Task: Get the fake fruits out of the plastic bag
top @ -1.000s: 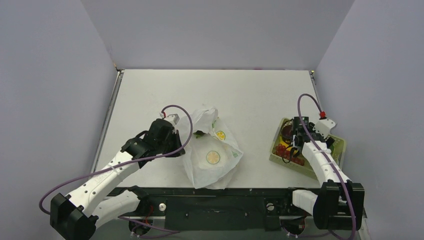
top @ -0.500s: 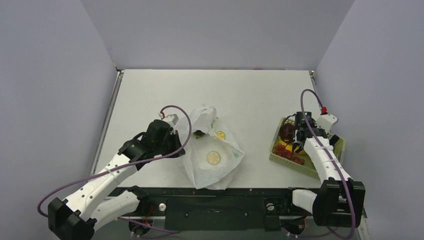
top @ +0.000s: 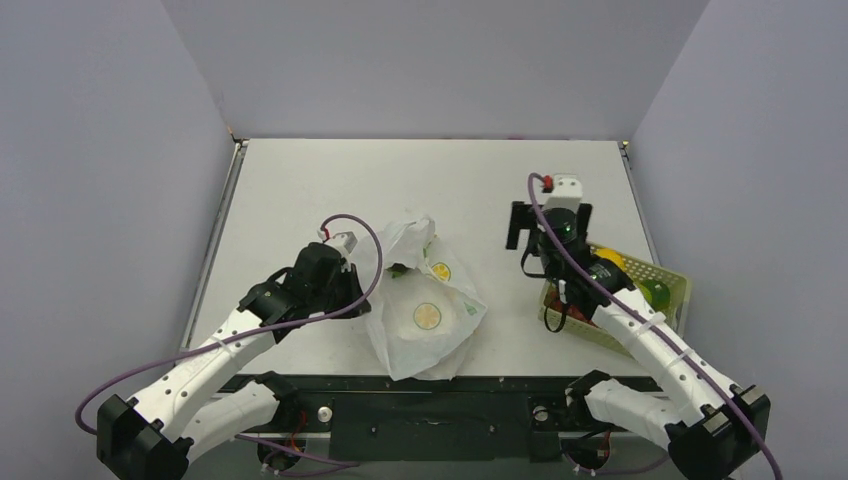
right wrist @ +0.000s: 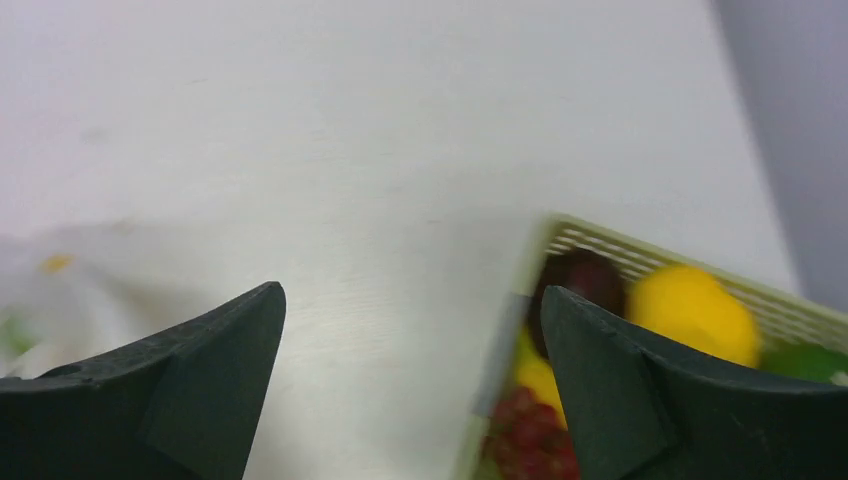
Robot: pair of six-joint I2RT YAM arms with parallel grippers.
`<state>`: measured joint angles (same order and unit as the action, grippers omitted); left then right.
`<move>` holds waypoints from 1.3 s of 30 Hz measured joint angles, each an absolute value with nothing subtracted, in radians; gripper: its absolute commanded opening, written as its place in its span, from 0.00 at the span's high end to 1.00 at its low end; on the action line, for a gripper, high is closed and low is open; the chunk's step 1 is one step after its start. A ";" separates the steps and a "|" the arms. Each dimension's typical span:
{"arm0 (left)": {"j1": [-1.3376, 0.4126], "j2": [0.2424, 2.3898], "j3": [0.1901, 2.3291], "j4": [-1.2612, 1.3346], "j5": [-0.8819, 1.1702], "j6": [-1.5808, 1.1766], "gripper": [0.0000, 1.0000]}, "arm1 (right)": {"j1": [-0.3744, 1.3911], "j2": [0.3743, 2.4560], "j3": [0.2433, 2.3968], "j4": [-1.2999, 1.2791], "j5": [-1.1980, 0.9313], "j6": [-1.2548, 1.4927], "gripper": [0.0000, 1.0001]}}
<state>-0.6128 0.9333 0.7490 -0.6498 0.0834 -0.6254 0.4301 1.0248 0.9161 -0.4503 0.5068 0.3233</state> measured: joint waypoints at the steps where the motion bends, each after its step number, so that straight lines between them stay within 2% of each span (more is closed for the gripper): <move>1: -0.613 0.933 0.746 -0.649 0.083 -0.626 1.00 | 0.489 1.020 0.904 -0.399 0.434 0.302 0.06; 3: -0.612 0.932 0.742 -0.649 0.083 -0.628 1.00 | 0.601 1.019 0.867 -0.296 0.309 0.268 0.07; 7: -0.612 0.932 0.741 -0.648 0.082 -0.632 1.00 | 0.760 1.066 0.809 -0.131 0.124 0.243 0.18; 9: -0.612 0.932 0.741 -0.648 0.082 -0.635 1.00 | 0.804 1.116 0.801 -0.078 0.043 0.230 0.21; 17: -0.612 0.931 0.741 -0.647 0.090 -0.645 1.00 | 0.918 1.358 0.801 0.073 -0.146 0.180 0.18; 22: -0.611 0.942 0.741 -0.646 0.094 -0.645 1.00 | 0.949 1.506 0.802 0.202 -0.125 0.252 0.17; 29: -0.607 0.991 0.760 -0.630 0.109 -0.648 1.00 | 0.950 1.719 0.812 0.452 -0.009 0.547 0.19; 37: -0.607 1.025 0.772 -0.608 0.118 -0.652 1.00 | 0.944 1.766 0.814 0.538 0.135 0.770 0.27; 39: -0.607 1.027 0.772 -0.603 0.120 -0.654 1.00 | 0.941 1.766 0.814 0.538 0.180 0.803 0.32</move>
<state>-0.6067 1.0267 0.7715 -0.6033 0.1196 -0.6537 0.9413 1.7664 0.8143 0.5377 0.1802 0.8032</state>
